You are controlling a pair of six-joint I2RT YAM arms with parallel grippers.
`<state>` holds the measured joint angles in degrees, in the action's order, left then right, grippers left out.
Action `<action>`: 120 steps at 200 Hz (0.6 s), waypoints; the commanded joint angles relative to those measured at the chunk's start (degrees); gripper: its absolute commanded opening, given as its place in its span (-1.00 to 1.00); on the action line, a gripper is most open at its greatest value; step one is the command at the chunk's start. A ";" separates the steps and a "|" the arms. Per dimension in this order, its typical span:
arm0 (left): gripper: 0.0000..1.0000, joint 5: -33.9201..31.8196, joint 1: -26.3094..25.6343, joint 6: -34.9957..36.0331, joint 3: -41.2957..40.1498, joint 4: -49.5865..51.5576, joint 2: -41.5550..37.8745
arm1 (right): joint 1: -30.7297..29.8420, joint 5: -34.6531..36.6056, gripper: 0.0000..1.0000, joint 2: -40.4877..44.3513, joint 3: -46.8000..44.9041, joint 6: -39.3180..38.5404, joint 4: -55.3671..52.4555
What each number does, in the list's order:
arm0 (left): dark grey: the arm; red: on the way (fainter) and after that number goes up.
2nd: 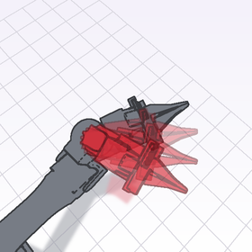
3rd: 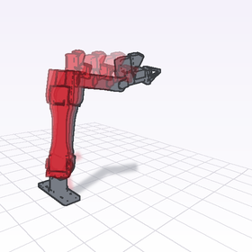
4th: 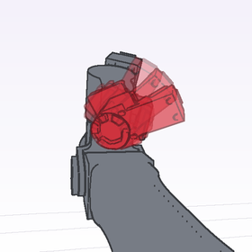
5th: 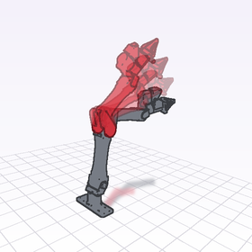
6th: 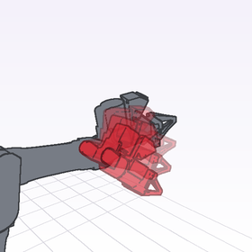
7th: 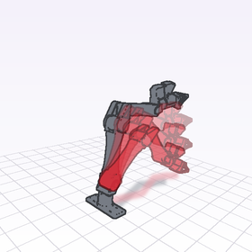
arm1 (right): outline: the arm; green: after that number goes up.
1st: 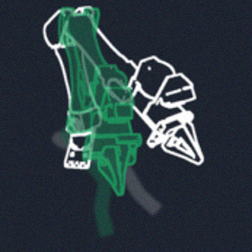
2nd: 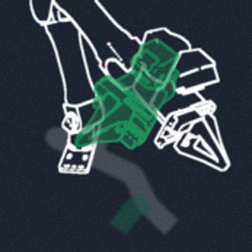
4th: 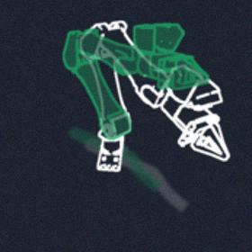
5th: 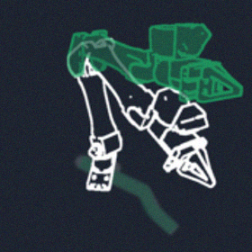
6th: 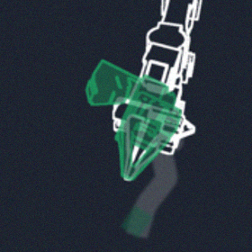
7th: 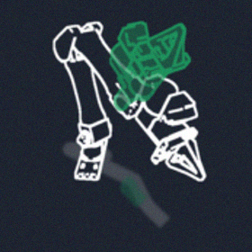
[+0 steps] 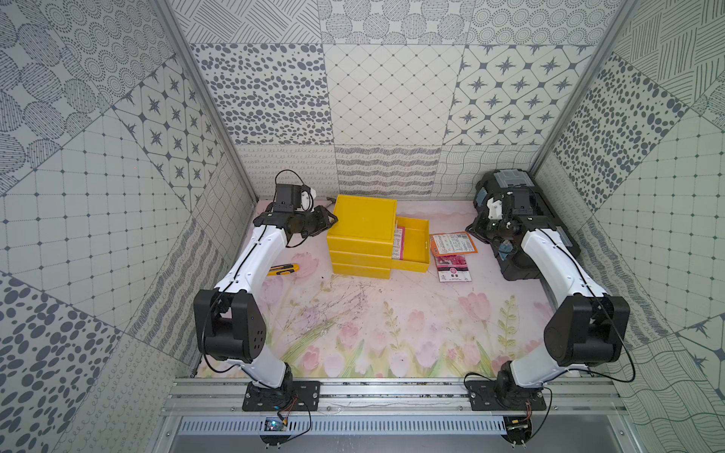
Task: Take the seed bags out of the drawer
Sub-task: Pick up the seed packet from the drawer.
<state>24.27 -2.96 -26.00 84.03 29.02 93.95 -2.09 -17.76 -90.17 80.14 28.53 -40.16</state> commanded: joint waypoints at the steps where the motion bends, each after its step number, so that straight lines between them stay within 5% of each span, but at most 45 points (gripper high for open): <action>1: -0.28 -2.49 0.47 0.62 -0.53 5.92 1.00 | -4.46 2.17 -0.40 0.09 3.61 -1.59 0.81; 62: -0.28 -2.47 0.47 0.69 -0.62 5.90 0.98 | -16.47 5.25 -0.08 -8.61 11.42 1.16 1.33; 120: -0.28 -2.21 0.44 0.69 -0.53 5.88 0.82 | -21.34 6.75 0.08 -19.13 17.53 3.60 1.51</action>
<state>24.45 -2.96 -26.00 84.03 28.97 94.00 -22.46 -12.60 -106.19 95.11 30.70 -40.01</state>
